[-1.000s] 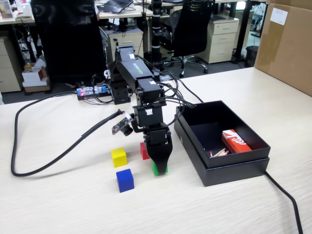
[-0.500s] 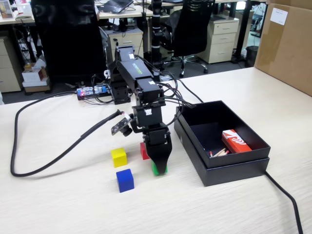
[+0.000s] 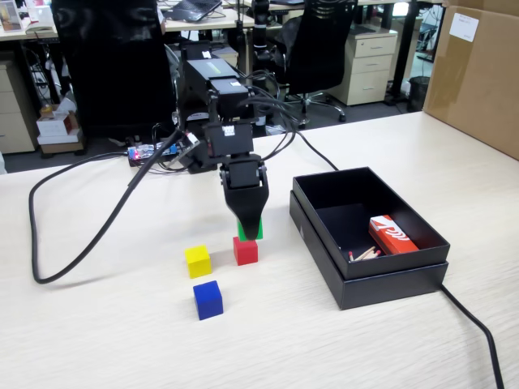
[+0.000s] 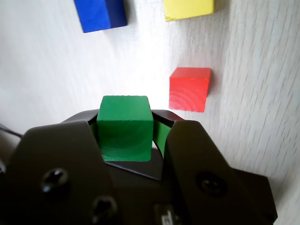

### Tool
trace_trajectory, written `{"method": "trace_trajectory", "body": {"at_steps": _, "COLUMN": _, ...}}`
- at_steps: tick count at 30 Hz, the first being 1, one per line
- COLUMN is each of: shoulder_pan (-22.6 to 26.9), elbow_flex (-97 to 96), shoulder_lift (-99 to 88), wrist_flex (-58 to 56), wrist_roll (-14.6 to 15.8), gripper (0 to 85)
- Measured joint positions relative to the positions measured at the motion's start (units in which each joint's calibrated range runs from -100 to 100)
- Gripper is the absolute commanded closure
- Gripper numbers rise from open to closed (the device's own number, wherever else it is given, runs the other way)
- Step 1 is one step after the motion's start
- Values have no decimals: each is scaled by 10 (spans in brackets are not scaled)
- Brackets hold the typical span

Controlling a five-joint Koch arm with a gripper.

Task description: Put the green cube on top of the red cube

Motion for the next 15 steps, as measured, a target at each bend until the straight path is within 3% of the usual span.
{"method": "trace_trajectory", "body": {"at_steps": 15, "shoulder_pan": 0, "elbow_flex": -125, "shoulder_lift": -82, "wrist_flex": 0, "wrist_roll": 15, "gripper": 846}}
